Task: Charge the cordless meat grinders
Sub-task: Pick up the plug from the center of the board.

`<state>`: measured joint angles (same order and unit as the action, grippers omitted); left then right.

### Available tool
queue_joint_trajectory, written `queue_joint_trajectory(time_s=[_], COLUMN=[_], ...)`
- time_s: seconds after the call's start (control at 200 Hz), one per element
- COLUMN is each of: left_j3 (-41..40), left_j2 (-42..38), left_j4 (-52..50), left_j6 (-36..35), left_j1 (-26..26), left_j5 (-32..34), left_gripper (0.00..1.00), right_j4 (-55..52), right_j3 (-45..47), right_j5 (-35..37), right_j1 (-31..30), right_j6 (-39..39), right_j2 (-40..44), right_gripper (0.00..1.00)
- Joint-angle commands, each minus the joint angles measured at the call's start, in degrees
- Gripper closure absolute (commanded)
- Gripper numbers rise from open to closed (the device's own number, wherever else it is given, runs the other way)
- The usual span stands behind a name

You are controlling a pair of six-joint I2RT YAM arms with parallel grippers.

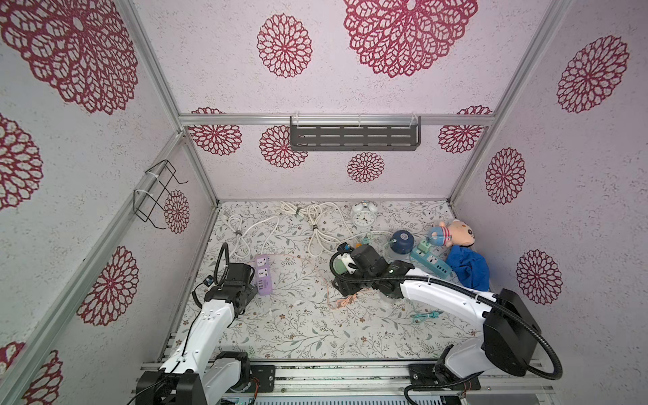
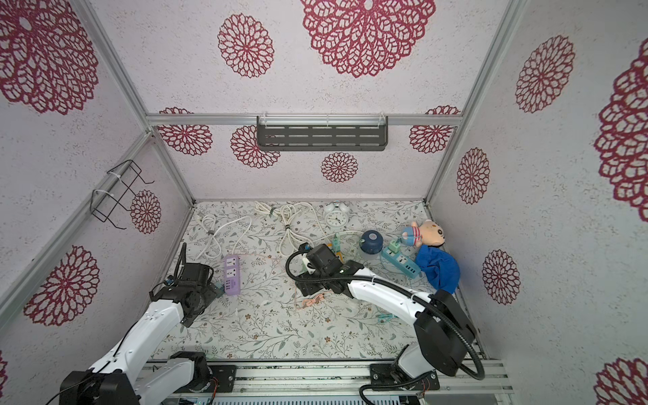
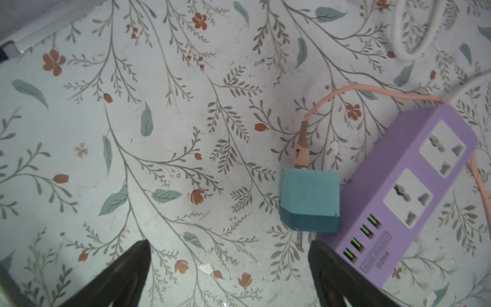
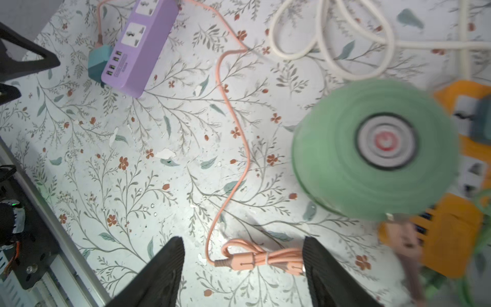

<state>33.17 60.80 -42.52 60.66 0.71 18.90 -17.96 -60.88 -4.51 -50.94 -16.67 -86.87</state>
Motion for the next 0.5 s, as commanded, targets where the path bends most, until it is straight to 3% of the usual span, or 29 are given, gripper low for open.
queue_joint_trajectory(time_s=[0.0,0.185,0.495], left_j3=[1.0,6.6,9.6], left_j2=[2.7,11.1,23.5], left_j4=[7.3,8.4,12.7], left_j6=[-1.4,-5.8,-9.2], left_j1=[-2.9,-4.1,-4.1], left_j5=[-4.3,-5.6,-5.8], left_gripper=[0.08,0.10,0.28], right_j4=[2.8,3.0,4.0], right_j3=[-5.2,-7.4,-7.0], right_j5=[1.1,1.9,1.8], right_j1=[-3.0,-5.2,-5.5], right_j6=[-1.9,-2.2,-2.5], right_j2=[-1.2,-3.2,-3.4], right_gripper=[0.27,0.30,0.31])
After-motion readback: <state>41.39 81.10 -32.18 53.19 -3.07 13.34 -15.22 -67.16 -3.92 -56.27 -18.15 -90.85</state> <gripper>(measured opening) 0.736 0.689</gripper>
